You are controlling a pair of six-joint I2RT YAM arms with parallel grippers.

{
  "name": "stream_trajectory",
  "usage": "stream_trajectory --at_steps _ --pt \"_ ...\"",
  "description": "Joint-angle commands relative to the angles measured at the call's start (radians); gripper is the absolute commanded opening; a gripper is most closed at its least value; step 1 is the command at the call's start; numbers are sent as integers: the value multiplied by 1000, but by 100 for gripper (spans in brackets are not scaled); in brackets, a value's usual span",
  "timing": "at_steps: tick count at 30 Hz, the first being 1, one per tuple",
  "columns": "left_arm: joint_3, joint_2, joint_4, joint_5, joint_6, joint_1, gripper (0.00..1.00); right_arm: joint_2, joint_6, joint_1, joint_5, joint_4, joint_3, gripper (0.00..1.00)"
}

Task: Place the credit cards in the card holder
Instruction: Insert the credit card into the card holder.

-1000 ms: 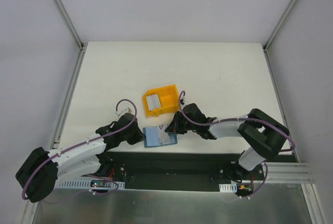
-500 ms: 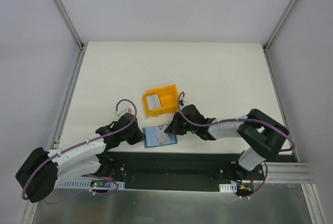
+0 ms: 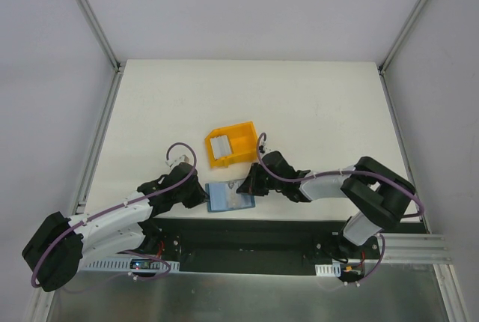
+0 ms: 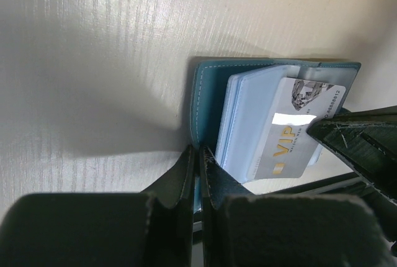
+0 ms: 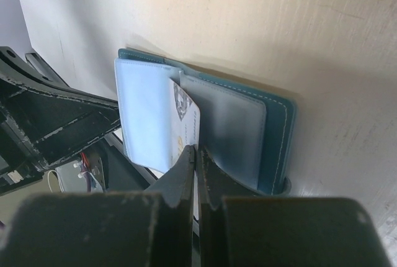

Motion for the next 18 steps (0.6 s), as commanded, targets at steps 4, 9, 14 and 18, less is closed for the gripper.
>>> stream_trajectory --at_steps 4,9,14,18 --pt "-9 4 -18 -12 -5 -3 0 51 49 27 8 16 19 0" --pt "-14 3 -18 -8 -10 -3 0 68 76 52 36 48 34 0" --pt "-12 4 -16 -11 -8 -5 0 90 75 73 33 47 63 2" --pt "-9 9 -15 -9 -8 -5 0 79 55 70 46 13 60 8"
